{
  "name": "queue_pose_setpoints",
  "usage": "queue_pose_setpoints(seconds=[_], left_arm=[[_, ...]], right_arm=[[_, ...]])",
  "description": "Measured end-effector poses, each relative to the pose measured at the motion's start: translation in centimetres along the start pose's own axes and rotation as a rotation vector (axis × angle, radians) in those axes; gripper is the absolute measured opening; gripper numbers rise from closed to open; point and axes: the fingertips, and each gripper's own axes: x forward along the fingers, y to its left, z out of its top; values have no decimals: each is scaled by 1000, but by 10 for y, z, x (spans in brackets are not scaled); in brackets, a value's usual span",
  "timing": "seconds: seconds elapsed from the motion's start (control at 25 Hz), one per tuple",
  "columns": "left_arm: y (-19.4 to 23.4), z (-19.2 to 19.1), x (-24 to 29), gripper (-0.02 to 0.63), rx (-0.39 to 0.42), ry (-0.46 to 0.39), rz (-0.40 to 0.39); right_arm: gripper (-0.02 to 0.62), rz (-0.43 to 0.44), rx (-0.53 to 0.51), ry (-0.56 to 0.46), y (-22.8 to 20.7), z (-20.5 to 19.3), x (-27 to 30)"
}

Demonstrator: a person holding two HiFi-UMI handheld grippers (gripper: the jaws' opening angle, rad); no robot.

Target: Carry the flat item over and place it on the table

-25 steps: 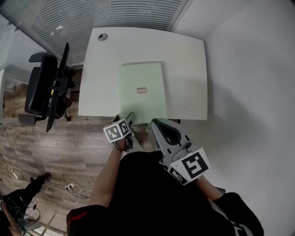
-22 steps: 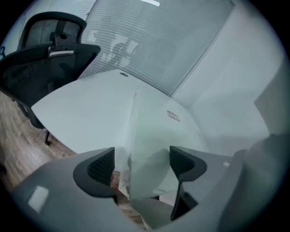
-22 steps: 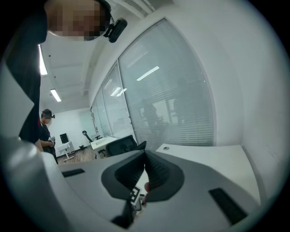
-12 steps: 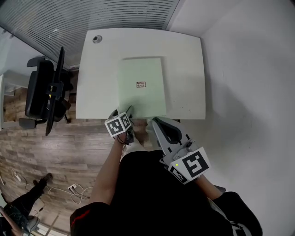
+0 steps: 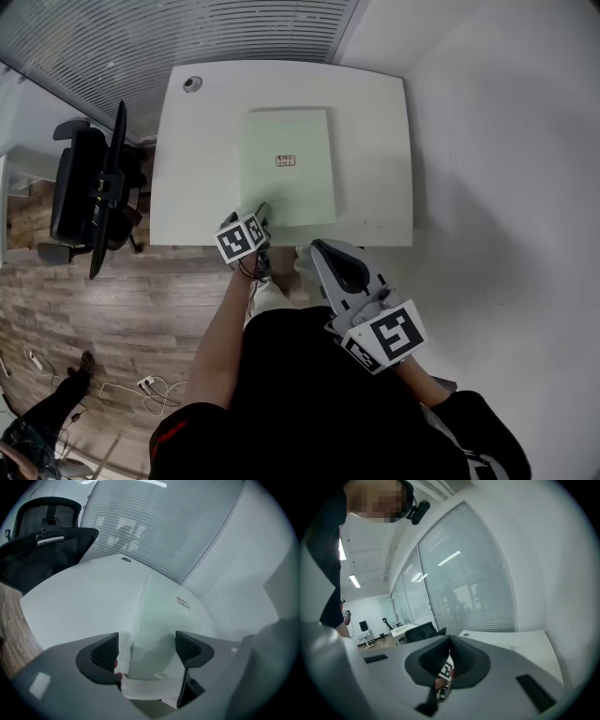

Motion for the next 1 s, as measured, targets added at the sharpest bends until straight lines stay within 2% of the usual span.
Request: queue_pose_setpoints(seconds=[0.28, 0.56, 0.68, 0.84, 0.92, 1.0], left_arm=[[-7, 13, 14, 377, -4, 1, 10], [-10, 14, 13, 376, -40, 80, -15], [-10, 19, 4, 343, 67, 67, 16], [-15, 17, -10, 255, 243, 52, 49], [-17, 17, -18, 222, 293, 40, 46], [-19, 18, -28, 191, 309, 22, 35]], right_arm=[[0, -6, 2, -7, -8, 1, -5], [0, 2, 6, -14, -5, 3, -7], [0, 4, 5, -20, -1, 5, -6], [0, -9, 6, -27, 1, 4, -8], [0, -14, 10, -30, 4, 3, -8], [0, -16, 14, -32, 8, 2, -8]])
